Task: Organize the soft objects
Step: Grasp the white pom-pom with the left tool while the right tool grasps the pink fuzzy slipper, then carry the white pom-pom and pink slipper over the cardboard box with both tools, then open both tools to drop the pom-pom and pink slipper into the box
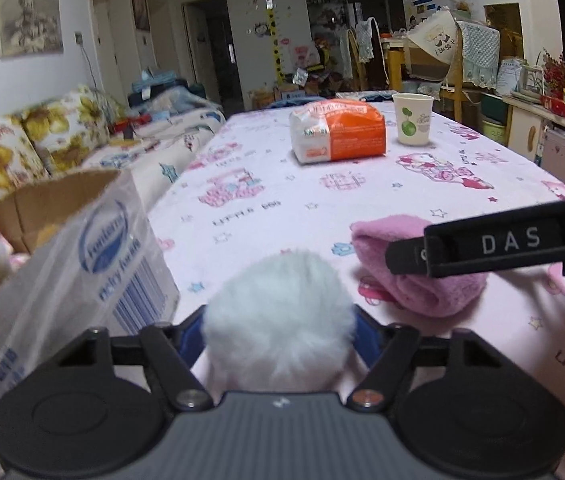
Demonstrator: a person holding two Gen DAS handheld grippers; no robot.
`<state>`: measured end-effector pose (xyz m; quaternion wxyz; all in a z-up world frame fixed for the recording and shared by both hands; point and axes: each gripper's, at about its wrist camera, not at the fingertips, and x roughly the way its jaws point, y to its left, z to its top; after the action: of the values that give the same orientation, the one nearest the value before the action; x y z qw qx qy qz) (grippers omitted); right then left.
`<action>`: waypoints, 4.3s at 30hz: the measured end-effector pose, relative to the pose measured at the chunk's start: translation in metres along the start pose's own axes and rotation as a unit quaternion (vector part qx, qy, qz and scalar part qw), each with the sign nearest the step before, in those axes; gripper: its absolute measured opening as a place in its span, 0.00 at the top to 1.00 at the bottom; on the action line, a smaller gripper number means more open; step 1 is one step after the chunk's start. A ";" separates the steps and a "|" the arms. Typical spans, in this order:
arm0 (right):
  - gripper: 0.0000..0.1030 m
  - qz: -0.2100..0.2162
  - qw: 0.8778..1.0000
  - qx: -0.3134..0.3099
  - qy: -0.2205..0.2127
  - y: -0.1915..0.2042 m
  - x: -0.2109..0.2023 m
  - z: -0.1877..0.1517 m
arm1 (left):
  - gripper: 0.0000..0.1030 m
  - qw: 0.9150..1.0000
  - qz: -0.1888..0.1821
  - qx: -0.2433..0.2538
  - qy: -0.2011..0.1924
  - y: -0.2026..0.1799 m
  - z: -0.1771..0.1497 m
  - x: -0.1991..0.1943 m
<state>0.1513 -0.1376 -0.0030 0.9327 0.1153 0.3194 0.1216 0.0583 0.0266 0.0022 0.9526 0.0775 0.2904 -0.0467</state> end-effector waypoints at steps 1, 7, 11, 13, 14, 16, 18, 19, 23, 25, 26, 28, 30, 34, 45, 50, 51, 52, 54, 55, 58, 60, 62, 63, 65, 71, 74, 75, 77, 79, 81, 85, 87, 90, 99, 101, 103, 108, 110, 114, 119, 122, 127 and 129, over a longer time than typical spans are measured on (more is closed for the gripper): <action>0.00 0.000 1.000 -0.002 -0.001 0.001 0.000 0.000 | 0.37 1.000 -0.002 -0.004 0.004 0.000 0.000 0.001; 0.15 0.008 1.000 -0.029 -0.001 0.010 0.004 -0.002 | 0.55 1.000 -0.007 -0.006 0.010 -0.002 0.000 0.000; 0.20 0.010 0.999 -0.036 0.000 0.012 0.003 -0.001 | 0.57 1.000 -0.014 -0.021 0.015 0.001 -0.001 -0.004; 0.22 0.011 0.999 -0.031 0.000 0.011 0.003 -0.001 | 0.57 0.999 -0.014 -0.025 0.016 0.003 -0.002 -0.006; 0.23 0.010 1.000 -0.029 0.000 0.010 0.002 -0.001 | 0.58 0.999 -0.014 -0.026 0.015 0.004 -0.002 -0.008; 0.24 0.006 1.000 -0.027 -0.001 0.010 -0.001 -0.002 | 0.58 0.999 -0.017 -0.032 0.013 0.005 -0.002 -0.012; 0.25 -0.002 1.000 -0.025 -0.003 0.009 -0.005 -0.003 | 0.58 0.999 -0.020 -0.035 0.009 0.006 -0.002 -0.017; 0.25 -0.006 1.000 -0.023 -0.004 0.009 -0.007 -0.004 | 0.58 0.999 -0.022 -0.036 0.007 0.006 -0.002 -0.019; 0.27 -0.022 1.000 -0.019 -0.008 0.004 -0.017 -0.011 | 0.58 0.998 -0.033 -0.045 0.000 0.007 -0.003 -0.030; 0.28 -0.028 0.999 -0.016 -0.009 0.002 -0.023 -0.013 | 0.58 0.998 -0.039 -0.048 -0.006 0.007 -0.003 -0.036; 0.28 -0.031 0.999 -0.014 -0.010 0.001 -0.026 -0.014 | 0.58 0.998 -0.042 -0.049 -0.009 0.007 -0.004 -0.040; 0.28 -0.039 0.999 -0.008 -0.011 -0.001 -0.030 -0.016 | 0.58 0.997 -0.048 -0.051 -0.013 0.007 -0.005 -0.046; 0.28 -0.046 0.999 0.000 -0.012 -0.004 -0.036 -0.020 | 0.58 0.997 -0.053 -0.053 -0.017 0.007 -0.007 -0.052; 0.28 -0.060 0.998 0.010 -0.012 -0.008 -0.047 -0.027 | 0.57 0.996 -0.058 -0.061 -0.022 0.008 -0.010 -0.063; 0.32 -0.096 0.995 0.030 -0.020 -0.012 -0.086 -0.044 | 0.57 0.993 -0.088 -0.064 -0.037 -0.004 -0.018 -0.094; 0.33 -0.101 0.994 0.035 -0.036 -0.009 -0.105 -0.050 | 0.57 0.992 -0.097 -0.064 -0.047 -0.005 -0.020 -0.109; 0.33 -0.101 0.994 0.034 -0.038 -0.008 -0.108 -0.051 | 0.57 0.992 -0.098 -0.065 -0.046 -0.005 -0.021 -0.111; 0.34 -0.101 0.994 0.034 -0.038 -0.007 -0.110 -0.053 | 0.57 0.992 -0.099 -0.066 -0.045 -0.004 -0.021 -0.113; 0.34 -0.101 0.993 0.036 -0.040 -0.006 -0.113 -0.055 | 0.57 0.992 -0.097 -0.066 -0.047 -0.002 -0.021 -0.118; 0.34 -0.100 0.993 0.036 -0.041 -0.005 -0.115 -0.056 | 0.57 0.992 -0.096 -0.064 -0.049 -0.002 -0.022 -0.120; 0.34 -0.099 0.994 0.033 -0.045 -0.001 -0.119 -0.059 | 0.57 0.992 -0.095 -0.055 -0.057 -0.002 -0.021 -0.128; 0.35 -0.096 0.994 0.031 -0.047 0.002 -0.121 -0.060 | 0.57 0.992 -0.098 -0.050 -0.062 -0.002 -0.018 -0.131; 0.35 -0.094 0.994 0.030 -0.049 0.006 -0.122 -0.061 | 0.57 0.991 -0.102 -0.046 -0.071 0.000 -0.016 -0.136; 0.35 -0.092 0.994 0.029 -0.050 0.008 -0.123 -0.061 | 0.57 0.990 -0.105 -0.046 -0.076 0.001 -0.015 -0.138; 0.35 -0.088 0.994 0.027 -0.054 0.012 -0.125 -0.061 | 0.57 0.989 -0.110 -0.048 -0.088 0.005 -0.012 -0.144; 0.35 -0.073 0.995 0.011 -0.071 0.028 -0.130 -0.056 | 0.57 0.985 -0.111 -0.064 -0.117 0.025 -0.003 -0.155; 0.35 -0.065 0.995 0.002 -0.081 0.037 -0.131 -0.052 | 0.57 0.983 -0.109 -0.077 -0.129 0.037 0.000 -0.159; 0.35 -0.061 0.995 -0.002 -0.083 0.040 -0.131 -0.050 | 0.57 0.982 -0.108 -0.081 -0.132 0.040 0.000 -0.161; 0.35 -0.054 0.995 -0.009 -0.087 0.048 -0.128 -0.046 | 0.57 0.980 -0.107 -0.090 -0.139 0.049 0.002 -0.164; 0.35 -0.045 0.995 -0.015 -0.090 0.055 -0.126 -0.043 | 0.57 0.979 -0.105 -0.101 -0.144 0.058 0.003 -0.167; 0.35 -0.035 0.995 -0.020 -0.090 0.063 -0.123 -0.040 | 0.57 0.977 -0.100 -0.113 -0.150 0.068 0.004 -0.169; 0.35 -0.008 0.995 -0.029 -0.091 0.078 -0.115 -0.033 | 0.57 0.973 -0.087 -0.141 -0.159 0.088 0.004 -0.173; 0.35 0.010 0.996 -0.029 -0.089 0.083 -0.112 -0.029 | 0.57 0.972 -0.077 -0.154 -0.162 0.098 0.004 -0.174; 0.35 0.038 0.995 -0.027 -0.089 0.095 -0.109 -0.024 | 0.57 0.970 -0.059 -0.169 -0.162 0.110 0.004 -0.175; 0.35 0.116 0.990 -0.014 -0.079 0.124 -0.081 -0.010 | 0.56 0.965 -0.004 -0.210 -0.159 0.144 -0.001 -0.171; 0.35 0.128 0.989 -0.016 -0.074 0.131 -0.072 -0.009 | 0.56 0.964 0.003 -0.218 -0.151 0.151 -0.004 -0.166; 0.35 0.136 0.988 -0.019 -0.071 0.137 -0.065 -0.009 | 0.56 0.963 0.007 -0.227 -0.143 0.158 -0.007 -0.160; 0.35 0.151 0.987 -0.020 -0.058 0.149 -0.051 -0.010 | 0.56 0.962 0.018 -0.245 -0.122 0.171 -0.015 -0.150; 0.35 0.156 0.986 -0.020 -0.053 0.154 -0.046 -0.012 | 0.56 0.961 0.024 -0.251 -0.116 0.176 -0.017 -0.146; 0.34 0.167 0.985 -0.021 -0.044 0.155 -0.049 -0.014 | 0.56 0.958 0.037 -0.264 -0.105 0.185 -0.021 -0.143; 0.24 0.181 0.983 -0.034 -0.021 0.159 -0.040 -0.017 | 0.53 0.956 0.051 -0.274 -0.091 0.190 -0.024 -0.138; 0.17 0.179 0.983 -0.039 -0.023 0.158 -0.043 -0.020 | 0.43 0.957 0.053 -0.272 -0.087 0.190 -0.025 -0.136; 0.06 0.167 0.984 -0.048 -0.047 0.156 -0.057 -0.016 | 0.20 0.960 0.062 -0.255 -0.097 0.185 -0.023 -0.138; 0.03 0.157 0.984 -0.054 -0.061 0.153 -0.065 -0.016 | 0.10 0.961 0.065 -0.248 -0.102 0.182 -0.023 -0.140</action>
<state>0.0684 -0.0106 0.0664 0.9246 0.1206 0.2327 0.2764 -0.0454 0.2160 0.0840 0.9674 -0.1479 0.1888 0.0813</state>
